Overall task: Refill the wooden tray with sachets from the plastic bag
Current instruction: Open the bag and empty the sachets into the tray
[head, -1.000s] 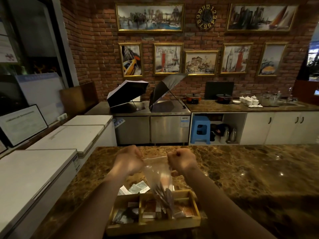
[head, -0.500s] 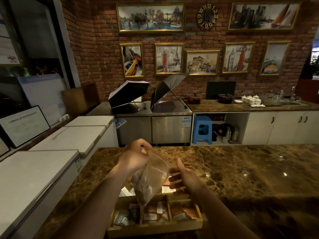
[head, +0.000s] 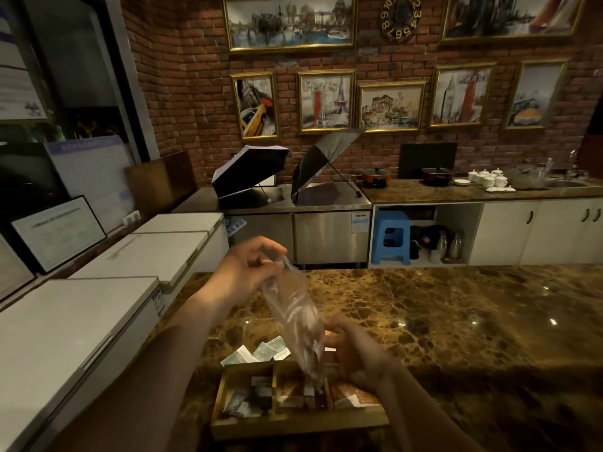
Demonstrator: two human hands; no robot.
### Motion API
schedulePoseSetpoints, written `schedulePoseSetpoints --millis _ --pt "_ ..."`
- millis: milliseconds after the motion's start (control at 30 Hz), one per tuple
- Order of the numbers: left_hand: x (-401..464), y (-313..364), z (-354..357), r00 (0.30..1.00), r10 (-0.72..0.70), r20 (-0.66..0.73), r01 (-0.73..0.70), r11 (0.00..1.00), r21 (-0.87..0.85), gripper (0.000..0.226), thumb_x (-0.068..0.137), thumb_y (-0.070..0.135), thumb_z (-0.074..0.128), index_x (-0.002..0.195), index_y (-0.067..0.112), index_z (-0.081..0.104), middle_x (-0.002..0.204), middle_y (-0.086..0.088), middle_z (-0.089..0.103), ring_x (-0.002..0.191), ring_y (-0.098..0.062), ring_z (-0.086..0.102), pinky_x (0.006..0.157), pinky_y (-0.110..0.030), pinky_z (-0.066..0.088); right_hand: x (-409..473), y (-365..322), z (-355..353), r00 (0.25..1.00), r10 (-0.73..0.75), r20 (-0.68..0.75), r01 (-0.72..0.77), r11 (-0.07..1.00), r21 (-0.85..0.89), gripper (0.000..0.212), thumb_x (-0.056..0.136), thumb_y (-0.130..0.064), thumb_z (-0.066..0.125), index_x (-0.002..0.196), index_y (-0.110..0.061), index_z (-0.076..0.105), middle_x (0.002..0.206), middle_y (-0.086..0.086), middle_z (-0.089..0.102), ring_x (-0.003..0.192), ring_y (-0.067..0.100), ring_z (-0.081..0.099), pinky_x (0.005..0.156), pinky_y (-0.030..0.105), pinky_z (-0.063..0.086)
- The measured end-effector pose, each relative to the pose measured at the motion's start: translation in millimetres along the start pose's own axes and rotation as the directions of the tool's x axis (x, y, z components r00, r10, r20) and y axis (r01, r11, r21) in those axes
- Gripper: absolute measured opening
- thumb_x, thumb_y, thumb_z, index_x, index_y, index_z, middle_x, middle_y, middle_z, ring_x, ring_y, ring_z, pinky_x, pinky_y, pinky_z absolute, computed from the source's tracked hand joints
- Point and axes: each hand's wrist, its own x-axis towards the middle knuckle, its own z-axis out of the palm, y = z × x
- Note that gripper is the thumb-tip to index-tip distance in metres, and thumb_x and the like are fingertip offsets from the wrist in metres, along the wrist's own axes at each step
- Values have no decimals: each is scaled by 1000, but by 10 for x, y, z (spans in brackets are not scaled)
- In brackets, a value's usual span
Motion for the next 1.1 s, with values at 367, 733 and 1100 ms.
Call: schedulePoseSetpoints --millis 367,733,1100 --pt "-115 -667 44 970 -226 -88 235 966 108 14 93 18 68 103 27 64 93 1 72 72 -12 72 57 -25 57 -3 -23 -281 973 101 -208 -102 995 7 70 72 -16 89 131 -9 52 113 22 75 100 41 74 82 53 61" --pt "-10 -1024 230 971 -238 -27 237 937 256 52 88 21 67 135 36 53 121 7 62 113 -17 60 84 -29 51 121 -99 -259 899 -162 -407 -58 876 -479 55 85 -17 78 132 -22 50 110 1 66 92 20 72 65 31 63" --pt "24 -956 839 946 -167 277 83 953 292 59 82 33 78 134 44 53 119 17 64 116 -9 60 91 -25 52 266 -146 51 895 -416 -163 -6 354 -935 50 76 -33 77 124 -26 60 114 -2 68 100 21 65 87 43 58"
